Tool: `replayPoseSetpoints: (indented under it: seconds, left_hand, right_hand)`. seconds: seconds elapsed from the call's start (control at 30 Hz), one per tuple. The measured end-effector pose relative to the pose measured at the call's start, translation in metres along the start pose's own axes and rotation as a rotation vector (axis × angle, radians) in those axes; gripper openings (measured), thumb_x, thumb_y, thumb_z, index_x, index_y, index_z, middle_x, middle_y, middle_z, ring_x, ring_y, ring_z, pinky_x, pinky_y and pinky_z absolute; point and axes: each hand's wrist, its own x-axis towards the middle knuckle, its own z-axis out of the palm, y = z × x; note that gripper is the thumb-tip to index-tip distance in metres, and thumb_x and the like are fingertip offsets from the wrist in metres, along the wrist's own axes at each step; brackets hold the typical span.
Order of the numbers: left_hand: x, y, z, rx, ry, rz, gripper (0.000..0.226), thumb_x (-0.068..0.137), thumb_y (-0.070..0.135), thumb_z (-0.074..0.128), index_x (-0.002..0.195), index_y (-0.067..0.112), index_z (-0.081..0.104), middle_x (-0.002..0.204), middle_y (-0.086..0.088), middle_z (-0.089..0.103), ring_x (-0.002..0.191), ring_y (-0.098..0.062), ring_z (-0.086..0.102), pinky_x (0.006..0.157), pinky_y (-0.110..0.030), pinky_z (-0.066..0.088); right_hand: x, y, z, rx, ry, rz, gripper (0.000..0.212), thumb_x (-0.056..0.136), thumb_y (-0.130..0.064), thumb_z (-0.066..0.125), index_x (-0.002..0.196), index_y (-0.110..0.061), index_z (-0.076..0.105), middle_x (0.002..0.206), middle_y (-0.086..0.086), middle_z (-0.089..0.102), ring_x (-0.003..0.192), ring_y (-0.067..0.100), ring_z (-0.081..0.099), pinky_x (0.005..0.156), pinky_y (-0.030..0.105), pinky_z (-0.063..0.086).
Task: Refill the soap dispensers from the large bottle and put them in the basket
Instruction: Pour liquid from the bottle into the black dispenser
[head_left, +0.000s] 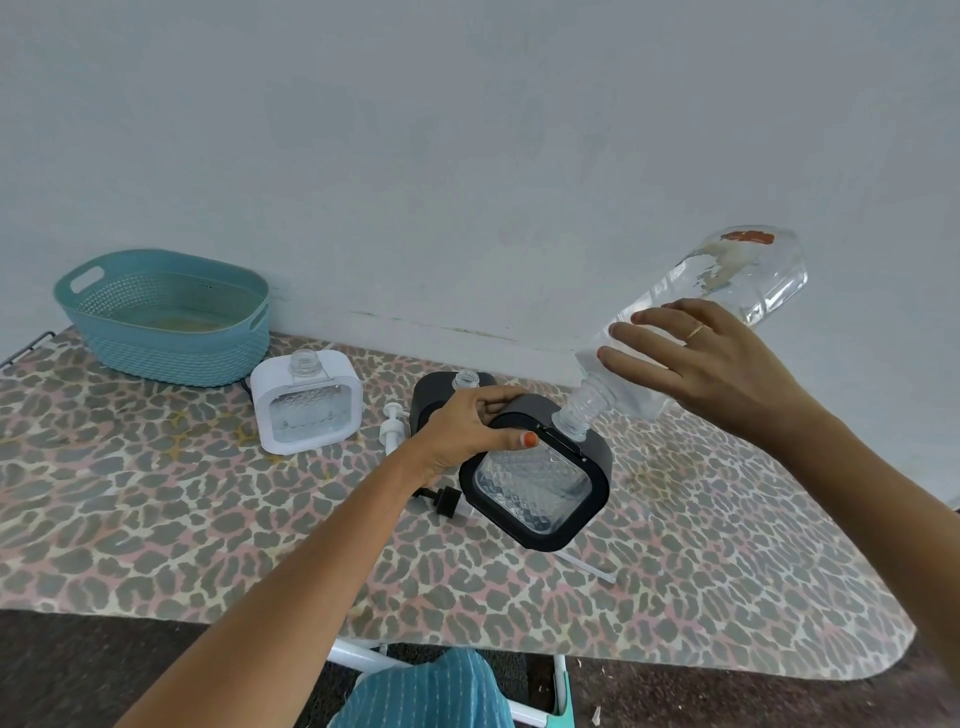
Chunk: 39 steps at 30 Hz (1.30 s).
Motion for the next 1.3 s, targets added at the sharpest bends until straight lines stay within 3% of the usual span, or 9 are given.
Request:
replayPoseSetpoints:
  seconds: [0.2, 0.43, 0.6, 0.73, 0.87, 0.93, 1.03, 1.13, 1.3]
  left_hand:
    - [0.000, 0.000, 0.001, -0.023, 0.001, 0.002, 0.045, 0.074, -0.003, 0.067, 0.116, 0.009, 0.057, 0.098, 0.005, 0.066, 0.087, 0.004, 0.064, 0.080, -0.012, 0.049]
    - [0.000, -0.001, 0.003, -0.020, 0.014, 0.004, 0.049, 0.075, -0.008, 0.065, 0.121, 0.001, 0.052, 0.098, 0.004, 0.064, 0.081, 0.009, 0.063, 0.075, -0.009, 0.048]
    - [0.000, 0.000, 0.004, -0.030, 0.030, 0.003, 0.047, 0.075, -0.008, 0.065, 0.119, 0.003, 0.054, 0.095, 0.007, 0.064, 0.080, 0.009, 0.063, 0.072, -0.007, 0.047]
    - [-0.001, 0.000, 0.004, -0.043, 0.051, 0.010, 0.047, 0.074, -0.008, 0.065, 0.118, 0.006, 0.055, 0.094, 0.009, 0.064, 0.080, 0.010, 0.063, 0.072, -0.007, 0.047]
    - [0.001, -0.001, 0.003, -0.055, 0.072, 0.002, 0.045, 0.074, -0.007, 0.065, 0.112, 0.014, 0.057, 0.088, 0.015, 0.068, 0.080, 0.007, 0.064, 0.074, -0.009, 0.049]
    - [0.001, -0.002, 0.002, -0.049, 0.070, -0.001, 0.043, 0.073, -0.008, 0.065, 0.108, 0.016, 0.059, 0.083, 0.018, 0.070, 0.079, 0.007, 0.064, 0.073, -0.009, 0.049]
    - [0.001, -0.003, 0.003, -0.024, 0.060, -0.005, 0.049, 0.073, -0.004, 0.068, 0.118, 0.008, 0.056, 0.094, 0.011, 0.066, 0.082, 0.008, 0.063, 0.075, -0.008, 0.048]
    - [0.002, -0.005, 0.005, -0.007, 0.047, 0.000, 0.050, 0.074, -0.005, 0.067, 0.121, 0.005, 0.054, 0.097, 0.008, 0.063, 0.081, 0.011, 0.062, 0.072, -0.006, 0.047]
    - [0.006, -0.008, 0.006, -0.003, 0.047, 0.000, 0.052, 0.074, -0.004, 0.067, 0.123, 0.003, 0.051, 0.101, 0.003, 0.063, 0.082, 0.010, 0.063, 0.074, -0.009, 0.049]
  right_hand:
    - [0.001, 0.000, 0.000, -0.028, 0.029, -0.004, 0.041, 0.090, 0.009, 0.025, 0.118, -0.013, 0.046, 0.107, 0.011, 0.067, 0.092, 0.029, 0.066, 0.082, 0.036, 0.036]
    - [0.001, -0.001, 0.001, -0.048, 0.064, 0.003, 0.046, 0.080, 0.011, 0.039, 0.118, -0.013, 0.045, 0.107, 0.011, 0.067, 0.093, 0.029, 0.065, 0.084, 0.036, 0.036]
    - [-0.002, -0.009, 0.007, -0.012, 0.092, 0.116, 0.049, 0.073, 0.012, 0.045, 0.116, -0.011, 0.047, 0.107, 0.011, 0.067, 0.089, 0.030, 0.066, 0.080, 0.036, 0.035]
    - [-0.007, -0.019, 0.016, 0.077, 0.064, 0.269, 0.060, 0.061, 0.010, 0.067, 0.113, -0.011, 0.048, 0.106, 0.010, 0.068, 0.087, 0.030, 0.065, 0.075, 0.034, 0.036]
    - [-0.010, -0.034, 0.020, 0.215, 0.025, 0.446, 0.071, 0.053, -0.012, 0.085, 0.112, -0.010, 0.047, 0.104, 0.011, 0.068, 0.086, 0.031, 0.065, 0.071, 0.035, 0.045]
    - [-0.012, -0.043, 0.022, 0.272, 0.032, 0.525, 0.073, 0.054, -0.026, 0.086, 0.112, -0.010, 0.046, 0.104, 0.013, 0.067, 0.086, 0.033, 0.066, 0.070, 0.036, 0.049]
    - [-0.014, -0.053, 0.026, 0.364, 0.028, 0.639, 0.073, 0.058, -0.035, 0.083, 0.114, -0.011, 0.042, 0.106, 0.015, 0.066, 0.087, 0.036, 0.065, 0.070, 0.038, 0.049]
    - [-0.013, -0.064, 0.029, 0.564, 0.024, 0.806, 0.076, 0.060, -0.035, 0.083, 0.118, -0.012, 0.040, 0.108, 0.015, 0.063, 0.089, 0.035, 0.061, 0.071, 0.036, 0.045]
    - [-0.014, -0.080, 0.039, 0.985, 0.074, 1.276, 0.085, 0.061, -0.024, 0.084, 0.129, -0.011, 0.036, 0.112, -0.007, 0.046, 0.095, 0.014, 0.049, 0.069, 0.023, 0.037]
